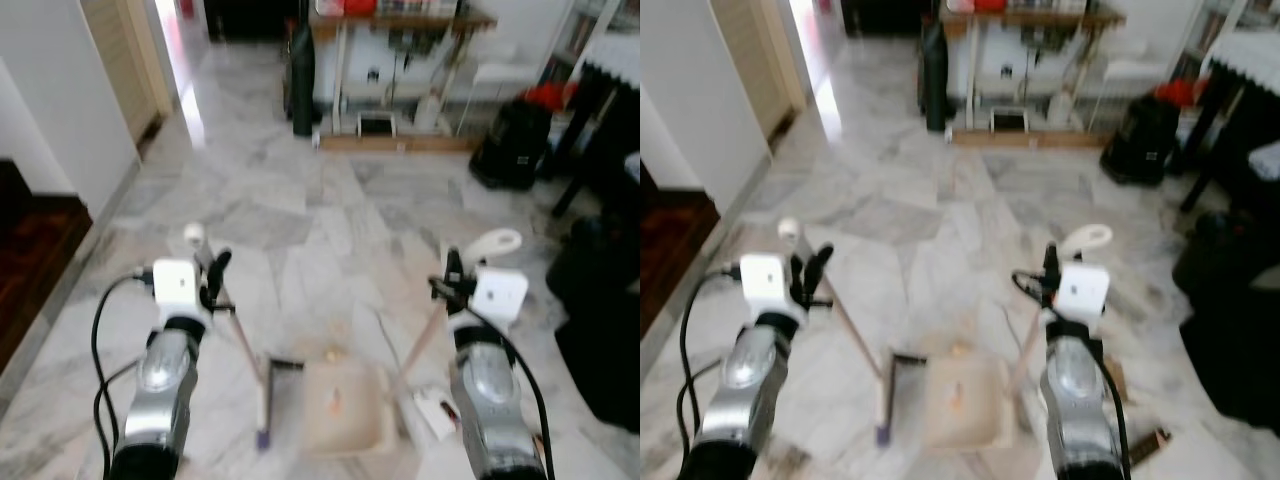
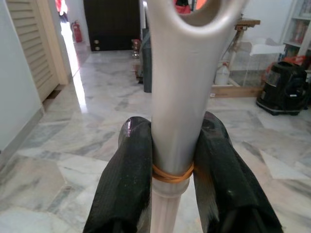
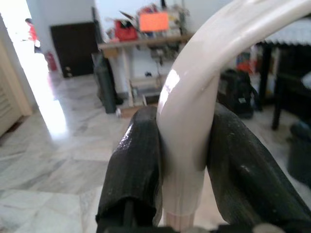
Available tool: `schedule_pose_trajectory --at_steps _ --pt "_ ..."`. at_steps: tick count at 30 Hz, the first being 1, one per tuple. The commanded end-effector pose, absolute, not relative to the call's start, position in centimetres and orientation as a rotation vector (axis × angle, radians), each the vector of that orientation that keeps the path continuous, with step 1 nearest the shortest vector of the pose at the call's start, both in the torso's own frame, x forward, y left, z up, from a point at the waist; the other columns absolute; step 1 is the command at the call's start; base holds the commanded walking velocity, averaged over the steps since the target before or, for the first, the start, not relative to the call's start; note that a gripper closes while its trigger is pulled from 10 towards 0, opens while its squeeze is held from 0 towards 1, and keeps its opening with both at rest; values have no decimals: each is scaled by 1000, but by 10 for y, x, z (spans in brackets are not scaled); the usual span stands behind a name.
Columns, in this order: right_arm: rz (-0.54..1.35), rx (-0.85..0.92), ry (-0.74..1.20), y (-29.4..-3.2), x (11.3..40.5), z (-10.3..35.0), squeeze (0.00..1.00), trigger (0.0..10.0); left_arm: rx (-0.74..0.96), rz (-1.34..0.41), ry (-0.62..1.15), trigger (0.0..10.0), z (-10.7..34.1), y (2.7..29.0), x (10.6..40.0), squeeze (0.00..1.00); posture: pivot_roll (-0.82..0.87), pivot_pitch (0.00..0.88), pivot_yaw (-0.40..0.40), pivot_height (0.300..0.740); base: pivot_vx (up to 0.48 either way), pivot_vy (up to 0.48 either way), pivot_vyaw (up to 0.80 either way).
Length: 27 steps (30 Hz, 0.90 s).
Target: Sweep floor
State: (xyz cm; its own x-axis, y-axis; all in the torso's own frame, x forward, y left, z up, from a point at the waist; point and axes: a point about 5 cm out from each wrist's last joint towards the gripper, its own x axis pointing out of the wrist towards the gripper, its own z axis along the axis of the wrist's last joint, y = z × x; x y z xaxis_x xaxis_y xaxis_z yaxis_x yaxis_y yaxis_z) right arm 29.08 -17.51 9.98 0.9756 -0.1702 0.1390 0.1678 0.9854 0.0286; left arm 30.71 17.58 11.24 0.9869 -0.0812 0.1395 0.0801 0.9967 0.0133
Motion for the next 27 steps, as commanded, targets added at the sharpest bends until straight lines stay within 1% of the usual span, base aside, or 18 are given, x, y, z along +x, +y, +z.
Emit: schedule_pose_trajectory --at_steps 1,7,27 --pt "-172 1 -182 -176 293 109 0 10000 13 -77 -186 10000 120 179 308 0 26 0 4 740 0 0 0" --pt "-172 -1 -172 -175 295 108 0 10000 11 -87 -188 10000 121 177 309 0 24 0 11 740 0 0 0" --pt "-177 -1 -171 -175 296 109 0 10000 11 -101 -184 10000 121 175 311 0 25 0 9 740 0 0 -778"
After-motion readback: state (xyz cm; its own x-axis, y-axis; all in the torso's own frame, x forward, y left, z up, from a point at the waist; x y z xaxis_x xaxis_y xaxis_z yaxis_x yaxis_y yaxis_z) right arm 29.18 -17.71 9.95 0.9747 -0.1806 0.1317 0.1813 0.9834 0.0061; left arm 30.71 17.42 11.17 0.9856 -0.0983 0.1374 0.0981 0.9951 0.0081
